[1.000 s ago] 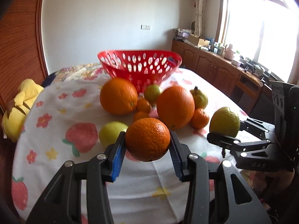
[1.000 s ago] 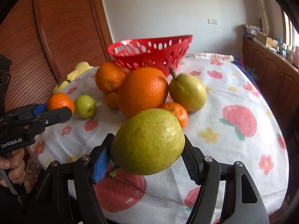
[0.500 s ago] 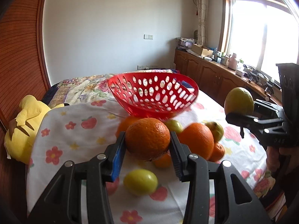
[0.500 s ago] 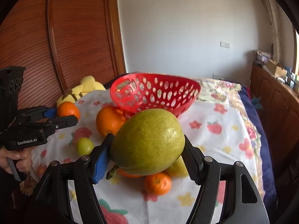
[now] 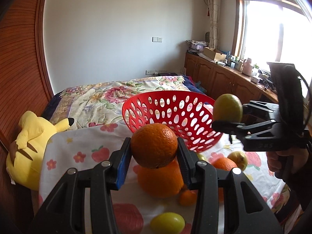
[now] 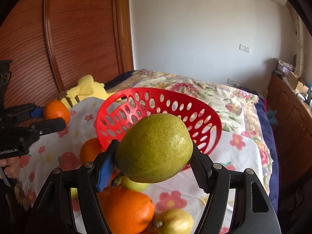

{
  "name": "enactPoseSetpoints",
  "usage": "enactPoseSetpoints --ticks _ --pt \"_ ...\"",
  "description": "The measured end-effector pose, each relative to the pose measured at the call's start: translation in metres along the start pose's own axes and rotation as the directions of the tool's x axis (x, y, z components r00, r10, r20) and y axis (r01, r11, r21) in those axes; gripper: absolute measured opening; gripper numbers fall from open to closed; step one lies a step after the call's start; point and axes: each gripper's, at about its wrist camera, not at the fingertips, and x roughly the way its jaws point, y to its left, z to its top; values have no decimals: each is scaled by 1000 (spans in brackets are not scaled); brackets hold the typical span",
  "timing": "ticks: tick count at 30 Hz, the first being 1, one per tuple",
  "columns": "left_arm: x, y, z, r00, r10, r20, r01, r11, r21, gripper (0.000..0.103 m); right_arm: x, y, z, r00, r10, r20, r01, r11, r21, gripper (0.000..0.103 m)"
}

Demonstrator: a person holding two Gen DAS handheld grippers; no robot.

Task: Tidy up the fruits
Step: 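Carry the mandarin and pomelo into the red basket and open both tools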

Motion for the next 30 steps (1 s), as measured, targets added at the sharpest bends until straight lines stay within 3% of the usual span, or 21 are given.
enactPoseSetpoints --ticks 13,30 --pt "47 3 22 999 -9 -49 10 1000 24 43 58 -17 17 991 4 -136 -12 998 -62 71" --pt "83 -3 34 994 -16 -105 22 998 52 43 93 -14 10 966 12 -259 -48 990 -135 71"
